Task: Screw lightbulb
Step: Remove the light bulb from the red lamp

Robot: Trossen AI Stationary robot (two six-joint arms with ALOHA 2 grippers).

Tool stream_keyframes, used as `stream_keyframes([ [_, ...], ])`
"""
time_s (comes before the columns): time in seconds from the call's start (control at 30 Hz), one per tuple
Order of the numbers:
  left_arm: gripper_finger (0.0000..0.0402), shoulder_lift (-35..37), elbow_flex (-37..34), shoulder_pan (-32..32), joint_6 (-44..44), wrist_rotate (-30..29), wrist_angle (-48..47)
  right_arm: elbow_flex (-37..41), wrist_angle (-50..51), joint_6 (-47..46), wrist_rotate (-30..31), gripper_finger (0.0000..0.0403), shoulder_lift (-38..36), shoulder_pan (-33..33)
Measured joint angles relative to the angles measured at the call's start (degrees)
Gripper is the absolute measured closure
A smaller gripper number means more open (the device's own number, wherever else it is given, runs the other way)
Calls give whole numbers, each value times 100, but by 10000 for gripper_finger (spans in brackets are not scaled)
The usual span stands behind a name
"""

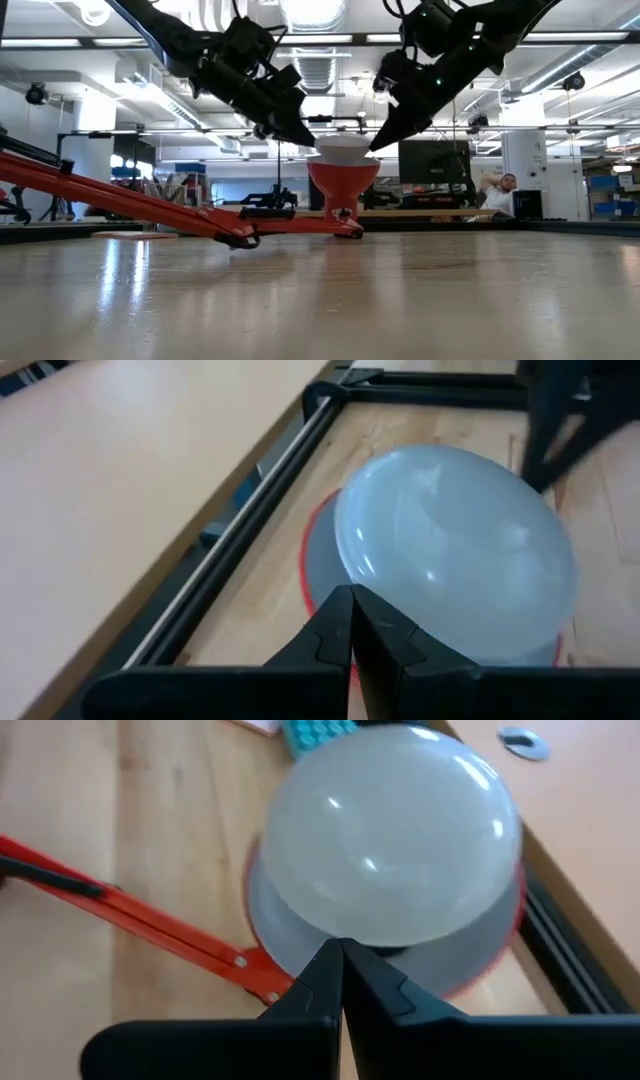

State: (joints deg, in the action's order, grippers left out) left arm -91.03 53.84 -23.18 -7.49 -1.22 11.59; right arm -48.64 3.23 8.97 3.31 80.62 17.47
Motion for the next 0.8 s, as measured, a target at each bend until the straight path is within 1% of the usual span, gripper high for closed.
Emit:
stream_keyframes([
  [0.13,402,76,-4,162,6,-52,-268,7,36,168,562,403,-51,5],
  [0.27,402,127,-9,345,44,189,-724,5,-115,215,1094,403,-132,28],
  [0.33,401,179,-9,376,46,175,-953,5,-96,233,1176,403,-184,45],
  [0.43,401,210,-11,360,50,-204,-959,5,42,261,1161,403,-215,57],
  [0.5,401,223,-11,329,21,-474,-956,5,184,236,949,403,-223,61],
  [0.6,402,239,-13,247,-102,-745,-705,4,550,40,232,403,-218,56],
  [0.73,401,175,-13,146,-236,-740,-198,3,464,-174,-683,403,-176,55],
  [0.8,402,129,-13,148,-286,-619,32,2,244,-183,-815,403,-147,44],
])
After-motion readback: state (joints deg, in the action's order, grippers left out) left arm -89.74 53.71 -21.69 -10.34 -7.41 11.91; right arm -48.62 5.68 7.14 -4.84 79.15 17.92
